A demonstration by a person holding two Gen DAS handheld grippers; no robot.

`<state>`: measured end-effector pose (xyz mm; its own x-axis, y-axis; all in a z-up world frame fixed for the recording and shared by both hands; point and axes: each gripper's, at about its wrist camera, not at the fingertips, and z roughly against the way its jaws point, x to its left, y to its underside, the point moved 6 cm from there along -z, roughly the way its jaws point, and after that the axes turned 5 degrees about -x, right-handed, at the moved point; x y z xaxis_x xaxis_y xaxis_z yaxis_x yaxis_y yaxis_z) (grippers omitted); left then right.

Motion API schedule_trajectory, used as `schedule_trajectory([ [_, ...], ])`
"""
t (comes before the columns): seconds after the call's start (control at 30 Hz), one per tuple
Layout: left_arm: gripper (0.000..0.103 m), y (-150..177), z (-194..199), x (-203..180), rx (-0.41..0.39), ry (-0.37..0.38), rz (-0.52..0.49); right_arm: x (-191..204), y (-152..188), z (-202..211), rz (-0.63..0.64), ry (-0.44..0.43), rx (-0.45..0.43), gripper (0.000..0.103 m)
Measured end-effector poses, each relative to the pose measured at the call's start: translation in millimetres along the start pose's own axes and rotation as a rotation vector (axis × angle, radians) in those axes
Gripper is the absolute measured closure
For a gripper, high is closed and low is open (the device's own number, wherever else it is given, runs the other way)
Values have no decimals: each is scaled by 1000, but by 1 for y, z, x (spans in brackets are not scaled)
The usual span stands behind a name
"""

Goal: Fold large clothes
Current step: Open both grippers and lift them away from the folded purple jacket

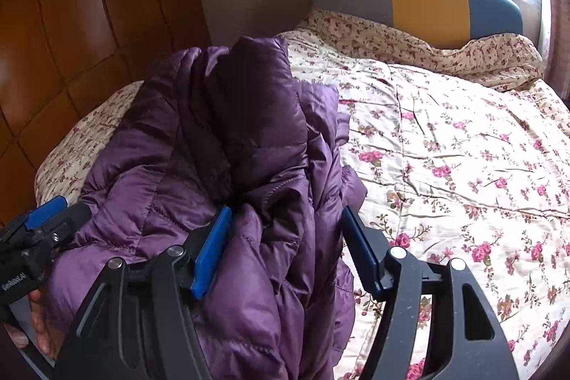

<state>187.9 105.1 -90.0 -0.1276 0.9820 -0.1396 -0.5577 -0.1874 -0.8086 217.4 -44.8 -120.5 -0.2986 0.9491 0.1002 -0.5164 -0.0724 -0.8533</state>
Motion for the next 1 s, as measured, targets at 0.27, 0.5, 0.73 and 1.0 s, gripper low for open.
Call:
schedule_trajectory([
  [0.27, 16, 0, 11, -4, -8, -4, 2, 8, -2, 17, 39, 57, -14, 40],
  [0.5, 16, 7, 17, -5, -3, -5, 32, 11, 3, 30, 53, 83, -23, 43],
  [0.73, 16, 17, 15, -10, 24, 12, 36, 14, 18, 27, 82, 118, 15, 49],
  [1.0, 16, 38, -6, -6, 81, 24, 78, 13, 42, 8, 87, 134, 46, 51],
])
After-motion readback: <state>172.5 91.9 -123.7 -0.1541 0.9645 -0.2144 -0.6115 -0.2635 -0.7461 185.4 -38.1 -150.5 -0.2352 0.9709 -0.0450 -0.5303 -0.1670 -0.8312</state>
